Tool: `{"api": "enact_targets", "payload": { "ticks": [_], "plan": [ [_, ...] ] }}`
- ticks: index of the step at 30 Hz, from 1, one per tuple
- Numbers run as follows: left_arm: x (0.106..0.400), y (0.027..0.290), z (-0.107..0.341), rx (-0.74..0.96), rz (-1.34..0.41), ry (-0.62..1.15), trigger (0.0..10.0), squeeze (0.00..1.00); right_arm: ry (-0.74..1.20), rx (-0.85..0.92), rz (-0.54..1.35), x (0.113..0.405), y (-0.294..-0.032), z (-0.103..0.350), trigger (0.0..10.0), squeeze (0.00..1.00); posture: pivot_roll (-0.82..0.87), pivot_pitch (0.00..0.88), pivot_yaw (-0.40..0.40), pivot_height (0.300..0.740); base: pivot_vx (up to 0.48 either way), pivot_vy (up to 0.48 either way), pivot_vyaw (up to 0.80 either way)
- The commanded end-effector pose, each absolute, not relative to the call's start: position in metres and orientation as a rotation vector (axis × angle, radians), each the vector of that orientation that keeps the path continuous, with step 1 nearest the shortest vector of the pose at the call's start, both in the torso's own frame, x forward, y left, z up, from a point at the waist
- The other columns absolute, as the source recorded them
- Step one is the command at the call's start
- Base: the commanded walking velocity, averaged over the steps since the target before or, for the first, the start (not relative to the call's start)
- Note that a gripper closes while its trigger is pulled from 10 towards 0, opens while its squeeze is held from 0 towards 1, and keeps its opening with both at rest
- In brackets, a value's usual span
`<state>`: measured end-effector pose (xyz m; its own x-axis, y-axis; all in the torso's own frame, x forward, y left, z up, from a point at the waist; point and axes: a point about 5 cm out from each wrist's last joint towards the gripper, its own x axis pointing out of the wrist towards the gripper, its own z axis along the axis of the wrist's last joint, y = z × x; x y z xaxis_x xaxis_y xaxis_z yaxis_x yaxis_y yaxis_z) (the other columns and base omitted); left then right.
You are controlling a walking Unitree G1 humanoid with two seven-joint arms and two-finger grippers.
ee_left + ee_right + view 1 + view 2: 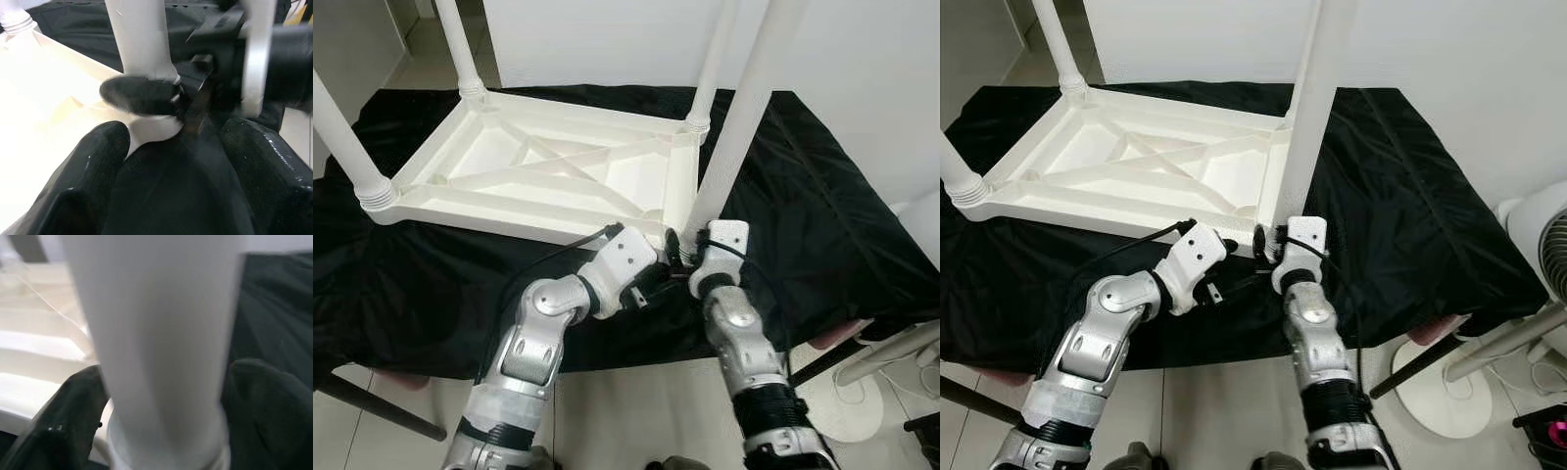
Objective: Building children table
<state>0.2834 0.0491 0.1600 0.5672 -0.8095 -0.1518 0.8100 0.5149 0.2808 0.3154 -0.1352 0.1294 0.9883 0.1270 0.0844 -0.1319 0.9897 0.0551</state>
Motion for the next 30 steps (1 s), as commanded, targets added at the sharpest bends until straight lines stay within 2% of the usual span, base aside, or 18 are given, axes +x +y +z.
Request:
{"api": "enact_targets", "payload": {
  "ticks": [1,2,4,5,8,9,11,15,17,20,30],
  "plan": [
    [0.291,0.055,0.163,0.322,-0.809,-0.025,10.0,0.00,-0.111,0.057,0.177,0.312,-0.146,0.136,10.0,1.00,-0.12,0.000,-0.031,0.740,0.000,0.000,0.00],
    [0.291,0.055,0.163,0.322,-0.809,-0.025,10.0,0.00,-0.111,0.057,0.177,0.312,-0.146,0.136,10.0,1.00,-0.12,0.000,-0.031,0.740,0.000,0.000,0.00],
    [0.290,0.057,0.166,0.335,-0.820,-0.055,10.0,0.00,-0.112,0.010,0.292,0.307,-0.154,0.142,10.0,1.00,-0.11,0.000,-0.039,0.740,0.000,0.000,0.00],
    [0.289,0.059,0.168,0.331,-0.828,-0.064,10.0,0.00,-0.106,-0.017,0.356,0.306,-0.157,0.144,10.0,0.67,-0.10,0.000,-0.039,0.740,0.000,0.000,0.00],
    [0.289,0.059,0.168,0.331,-0.828,-0.064,10.0,0.00,-0.106,-0.017,0.356,0.306,-0.157,0.144,10.0,0.67,-0.10,0.000,-0.039,0.740,0.000,0.000,0.00],
    [0.287,0.060,0.171,0.329,-0.840,-0.074,10.0,0.00,-0.109,-0.058,0.435,0.304,-0.160,0.147,10.0,0.00,-0.10,0.000,-0.033,0.740,0.000,0.000,0.00],
    [0.285,0.062,0.177,0.306,-0.858,-0.090,10.0,0.00,-0.113,-0.116,0.588,0.306,-0.164,0.152,10.0,0.00,-0.09,0.000,-0.021,0.740,0.000,0.000,0.00],
    [0.284,0.062,0.182,0.304,-0.873,-0.101,10.0,0.00,-0.117,-0.151,0.682,0.320,-0.168,0.159,10.0,0.00,-0.09,0.000,-0.013,0.740,0.000,0.000,0.00],
    [0.284,0.062,0.182,0.304,-0.873,-0.101,10.0,0.00,-0.117,-0.151,0.682,0.320,-0.168,0.159,10.0,0.00,-0.09,0.000,-0.013,0.740,0.000,0.000,0.00],
    [0.283,0.061,0.185,0.303,-0.885,-0.115,10.0,0.00,-0.100,-0.168,0.720,0.335,-0.172,0.167,10.0,0.00,-0.08,0.000,-0.013,0.740,0.000,0.000,0.00],
    [0.281,0.058,0.192,0.291,-0.912,-0.134,10.0,0.00,-0.044,-0.144,0.758,0.348,-0.177,0.166,10.0,0.00,-0.07,0.000,0.000,0.740,0.000,0.000,0.00]
  ]
}}
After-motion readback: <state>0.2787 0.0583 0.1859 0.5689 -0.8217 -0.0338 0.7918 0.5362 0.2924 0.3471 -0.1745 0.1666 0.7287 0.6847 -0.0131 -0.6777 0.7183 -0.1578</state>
